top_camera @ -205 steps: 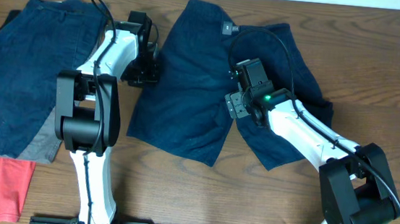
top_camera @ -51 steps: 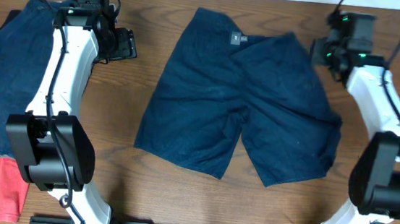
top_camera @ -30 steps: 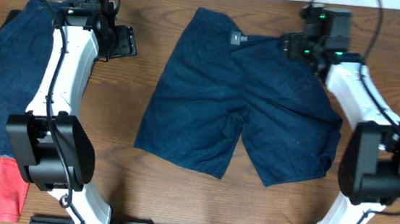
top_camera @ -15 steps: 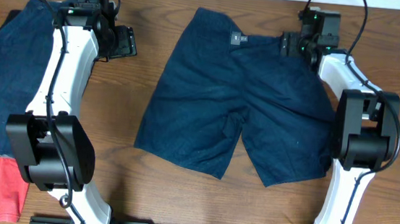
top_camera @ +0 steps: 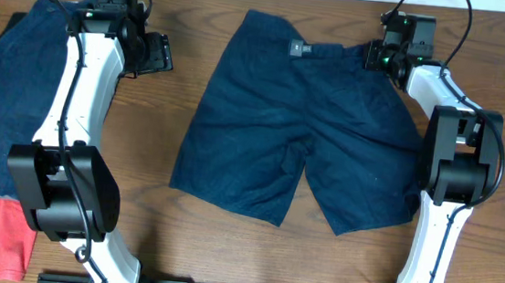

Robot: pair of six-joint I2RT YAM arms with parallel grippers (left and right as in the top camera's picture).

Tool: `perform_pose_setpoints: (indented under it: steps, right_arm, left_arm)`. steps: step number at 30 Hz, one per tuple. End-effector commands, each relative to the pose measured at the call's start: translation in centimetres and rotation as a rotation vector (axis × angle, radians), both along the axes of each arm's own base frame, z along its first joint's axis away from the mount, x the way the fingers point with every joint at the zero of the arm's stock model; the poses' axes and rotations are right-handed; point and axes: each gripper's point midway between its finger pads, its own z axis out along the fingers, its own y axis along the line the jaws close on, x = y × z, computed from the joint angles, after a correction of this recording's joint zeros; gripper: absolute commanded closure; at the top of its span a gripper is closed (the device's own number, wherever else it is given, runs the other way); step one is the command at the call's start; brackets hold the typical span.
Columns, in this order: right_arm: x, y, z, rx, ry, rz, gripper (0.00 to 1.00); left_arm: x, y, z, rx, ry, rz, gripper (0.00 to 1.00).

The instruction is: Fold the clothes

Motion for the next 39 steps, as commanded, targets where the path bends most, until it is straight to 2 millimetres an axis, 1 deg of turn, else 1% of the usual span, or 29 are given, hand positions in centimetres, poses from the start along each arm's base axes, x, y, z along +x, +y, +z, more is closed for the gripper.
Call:
perform_pose_setpoints:
  steps: [1,4,7,9,10,12,13,14,15,16,17,18,19,20,22,23,26,28,29,31,33,34,37,39]
  right_arm:
    - [1.0,-0.3,3.2,0.046,-0.037,-0.004,0.99]
    - [1.1,-1.9,6.2,0.012,-0.054,-0.048,0.99]
    - [0.6,-3.6,9.6,-0.050,-0.081,-0.084,0.99]
    - [-0.1,-5.4,11.1,-0.111,-0.075,-0.149,0.98]
    - [-0.5,-6.4,11.7,-0.146,-0.066,-0.187,0.96]
    - [-1.3,-8.4,11.9,-0.215,-0.038,-0.260,0.92]
    - [-1.5,-9.3,11.7,-0.240,-0.025,-0.287,0.87]
    - [-1.8,-10.1,11.5,-0.263,-0.011,-0.312,0.84]
    - [-2.0,-10.7,11.0,-0.285,0.003,-0.334,0.83]
    - [-2.0,-11.4,10.4,-0.304,0.015,-0.353,0.78]
    - [-1.9,-11.7,9.9,-0.311,0.022,-0.360,0.75]
    - [-1.9,-11.8,9.4,-0.311,0.028,-0.362,0.69]
    - [-1.8,-11.8,8.8,-0.311,0.035,-0.361,0.61]
    - [-1.8,-11.8,8.4,-0.312,0.044,-0.359,0.57]
    - [-2.1,-11.7,8.0,-0.305,0.060,-0.363,0.46]
    - [-2.2,-11.5,8.1,-0.300,0.064,-0.357,0.42]
    - [-2.5,-10.8,9.5,-0.266,0.056,-0.327,0.30]
    - [-2.9,-9.8,11.3,-0.234,0.037,-0.289,0.25]
    - [-3.1,-9.2,12.0,-0.220,0.030,-0.264,0.25]
    - [-3.7,-7.3,13.6,-0.179,0.013,-0.191,0.24]
    - [-4.3,-5.3,14.6,-0.160,0.008,-0.126,0.24]
    - [-4.6,-4.5,14.9,-0.160,0.013,-0.109,0.23]
    - [-5.5,-2.5,14.5,-0.166,0.043,-0.066,0.21]
    - [-6.1,-1.7,14.0,-0.168,0.072,-0.049,0.21]
  left_arm:
    - [0.0,0.3,-0.1,0.010,0.004,0.002,0.22]
    - [0.0,0.3,-0.1,0.010,0.003,0.002,0.22]
    - [0.0,0.3,-0.1,0.010,0.003,0.002,0.22]
    - [0.0,0.3,-0.1,0.010,0.003,0.002,0.22]
    - [0.0,0.3,-0.1,0.010,0.003,0.002,0.22]
    - [0.0,0.3,-0.1,0.010,0.003,0.002,0.22]
    - [0.0,0.3,-0.1,0.010,0.003,0.002,0.22]
    - [0.0,0.3,-0.1,0.010,0.003,0.002,0.22]
    - [0.0,0.3,-0.1,0.010,0.003,0.002,0.22]
    - [0.0,0.3,-0.1,0.010,0.004,0.002,0.22]
    - [0.0,0.3,-0.1,0.010,0.004,0.002,0.22]
    - [0.0,0.3,-0.1,0.010,0.003,0.002,0.22]
    - [0.0,0.3,-0.1,0.010,0.003,0.002,0.22]
    - [0.0,0.3,-0.1,0.010,0.003,0.002,0.22]
    - [0.0,0.3,-0.1,0.010,0.004,0.002,0.22]
    - [0.0,0.3,-0.2,0.009,0.005,0.001,0.22]
    - [0.0,0.2,-0.7,0.009,0.017,-0.002,0.22]
    - [0.0,-0.1,-1.5,0.008,0.036,-0.009,0.22]
    - [0.0,-0.3,-1.8,0.007,0.046,-0.013,0.22]
    - [-0.2,-1.0,-2.8,0.006,0.072,-0.028,0.22]
    - [-0.5,-2.0,-3.7,-0.008,0.098,-0.060,0.22]
    - [-0.7,-3.0,-4.3,-0.028,0.114,-0.097,0.22]
    - [-1.5,-5.2,-5.7,-0.064,0.158,-0.180,0.22]
    - [-2.4,-6.5,-6.7,-0.066,0.196,-0.252,0.22]
